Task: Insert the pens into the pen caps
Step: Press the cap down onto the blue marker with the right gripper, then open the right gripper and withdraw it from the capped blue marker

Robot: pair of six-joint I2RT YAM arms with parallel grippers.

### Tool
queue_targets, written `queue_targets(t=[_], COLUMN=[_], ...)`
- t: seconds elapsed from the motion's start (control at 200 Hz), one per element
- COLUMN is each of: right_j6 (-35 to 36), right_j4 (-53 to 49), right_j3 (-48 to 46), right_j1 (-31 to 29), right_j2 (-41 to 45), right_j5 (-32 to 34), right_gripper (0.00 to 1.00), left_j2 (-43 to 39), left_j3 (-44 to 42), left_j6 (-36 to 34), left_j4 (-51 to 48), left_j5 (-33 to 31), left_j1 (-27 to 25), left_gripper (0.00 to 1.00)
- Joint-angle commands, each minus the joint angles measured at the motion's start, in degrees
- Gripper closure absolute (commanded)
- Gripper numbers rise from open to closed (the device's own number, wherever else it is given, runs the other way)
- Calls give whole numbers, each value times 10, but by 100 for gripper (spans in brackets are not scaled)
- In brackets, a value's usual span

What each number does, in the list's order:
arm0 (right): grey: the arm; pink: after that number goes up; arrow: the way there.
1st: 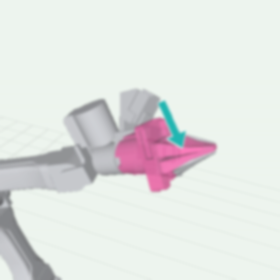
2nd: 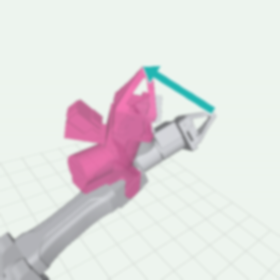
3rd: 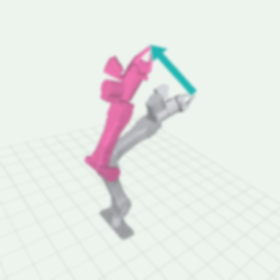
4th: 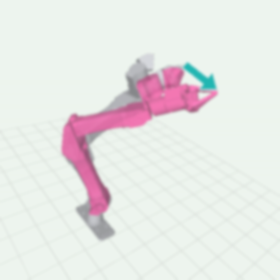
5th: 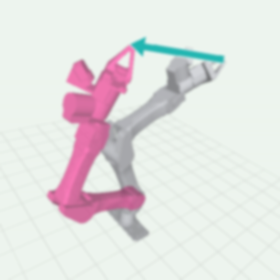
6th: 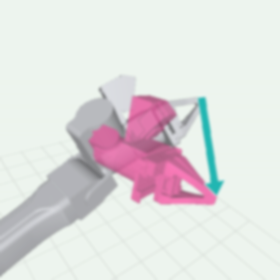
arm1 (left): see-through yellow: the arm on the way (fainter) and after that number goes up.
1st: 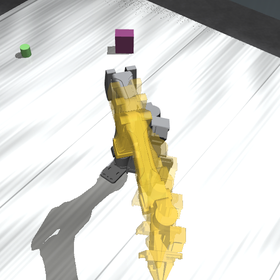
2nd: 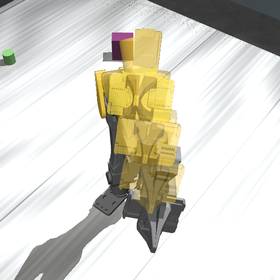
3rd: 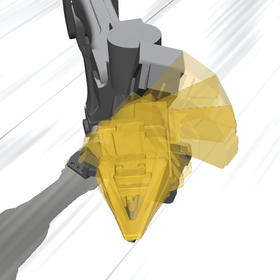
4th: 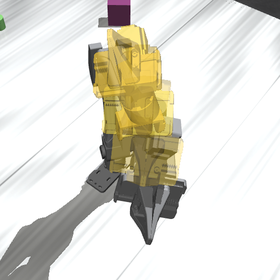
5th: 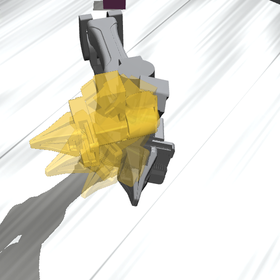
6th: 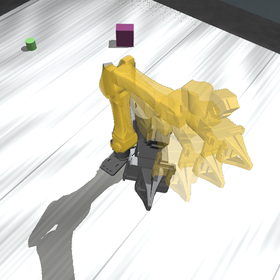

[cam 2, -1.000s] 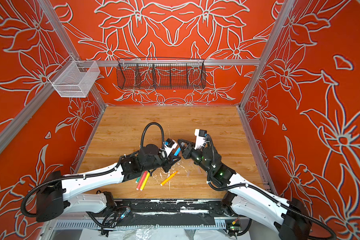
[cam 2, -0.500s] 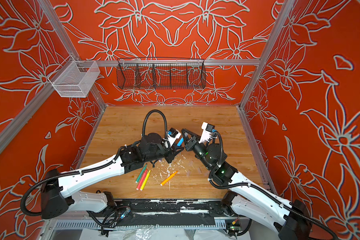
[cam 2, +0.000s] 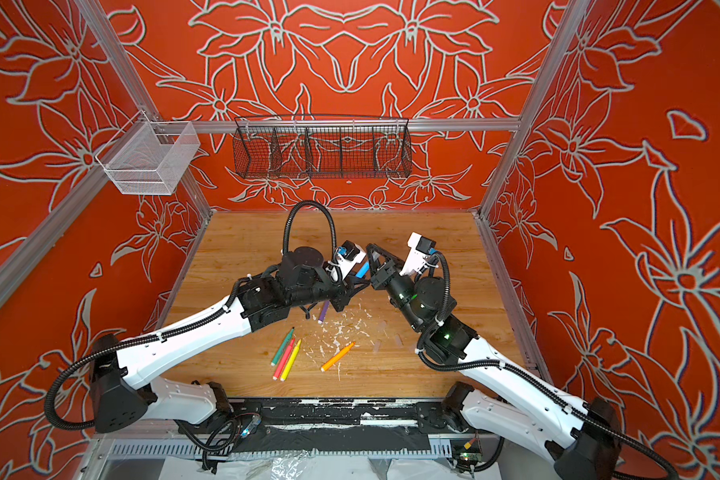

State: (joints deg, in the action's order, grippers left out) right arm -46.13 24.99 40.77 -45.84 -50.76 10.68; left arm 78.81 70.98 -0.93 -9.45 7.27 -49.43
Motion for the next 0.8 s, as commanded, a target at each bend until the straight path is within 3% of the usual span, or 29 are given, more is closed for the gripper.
queue_targets(t=[0.0,0.19,0.385,0.545,0.796], right_j6=[-12,22,91,183,271], right_j4=[-133,-230,-250,-211,9], right_j3=[-24,-27,-19,30,50], right_j1=[-53,-47,-36,-23,34], right_j2=[19,104,140,52,-125], right_j5=[-133,-13,86,164,164], right_gripper=[96,62,48,44,38], left_j2=[6,-30,-63,-36,54], left_j3=[41,-87,-186,-228,-180], left_j6=[23,88,190,233,145], left_j4=[176,191,106,134,149], left_j5=[-96,-141,-206,-230,-269], left_j1=[41,41,42,77,94], left_gripper=[100,100,100,100,100])
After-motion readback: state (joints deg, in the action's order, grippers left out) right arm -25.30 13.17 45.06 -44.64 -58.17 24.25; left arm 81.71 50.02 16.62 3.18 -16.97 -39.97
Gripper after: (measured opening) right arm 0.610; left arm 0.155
